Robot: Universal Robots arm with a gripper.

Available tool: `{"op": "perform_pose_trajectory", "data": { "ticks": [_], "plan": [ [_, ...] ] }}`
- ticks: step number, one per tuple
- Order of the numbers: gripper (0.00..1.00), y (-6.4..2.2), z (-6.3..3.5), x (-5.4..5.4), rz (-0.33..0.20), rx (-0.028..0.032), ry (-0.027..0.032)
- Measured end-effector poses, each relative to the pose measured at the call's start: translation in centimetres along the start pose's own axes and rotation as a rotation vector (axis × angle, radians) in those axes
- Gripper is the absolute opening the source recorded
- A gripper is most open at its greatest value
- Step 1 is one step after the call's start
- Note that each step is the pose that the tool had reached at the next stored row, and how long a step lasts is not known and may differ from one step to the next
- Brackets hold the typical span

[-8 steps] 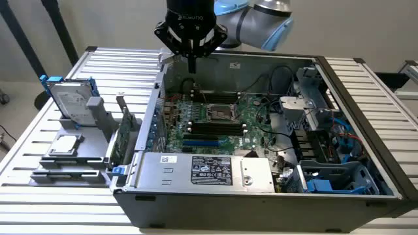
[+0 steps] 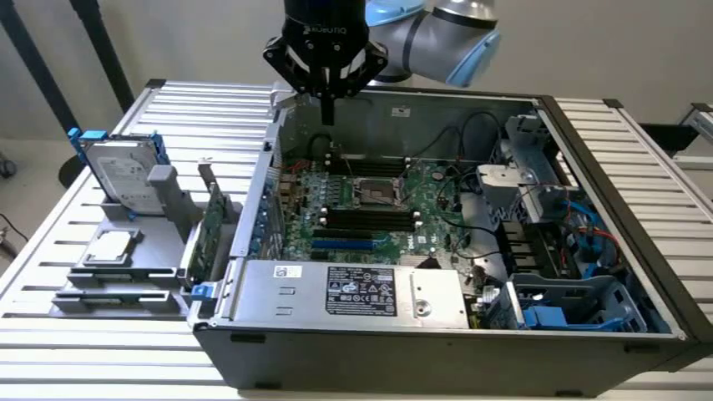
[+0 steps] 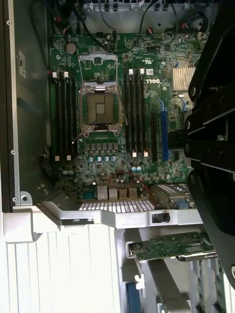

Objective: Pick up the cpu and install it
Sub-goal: 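Reach for the cpu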

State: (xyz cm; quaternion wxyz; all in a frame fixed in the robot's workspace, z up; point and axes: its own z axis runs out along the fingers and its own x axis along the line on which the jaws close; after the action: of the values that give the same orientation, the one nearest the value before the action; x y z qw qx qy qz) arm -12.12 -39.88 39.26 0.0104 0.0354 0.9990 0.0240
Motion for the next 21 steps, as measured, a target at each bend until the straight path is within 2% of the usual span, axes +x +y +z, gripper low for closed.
{"op": "perform_pose_trajectory", "data": {
  "ticks": [7,15,21],
  "plan": [
    [0.11,-0.02,-0.01,0.2,0.000,0.0001,0.0000],
    [0.11,-0.27,0.02,3.7,0.000,0.0020,-0.0001],
    [0.11,-0.48,0.27,6.5,0.000,0.0125,0.0002]
  ]
}}
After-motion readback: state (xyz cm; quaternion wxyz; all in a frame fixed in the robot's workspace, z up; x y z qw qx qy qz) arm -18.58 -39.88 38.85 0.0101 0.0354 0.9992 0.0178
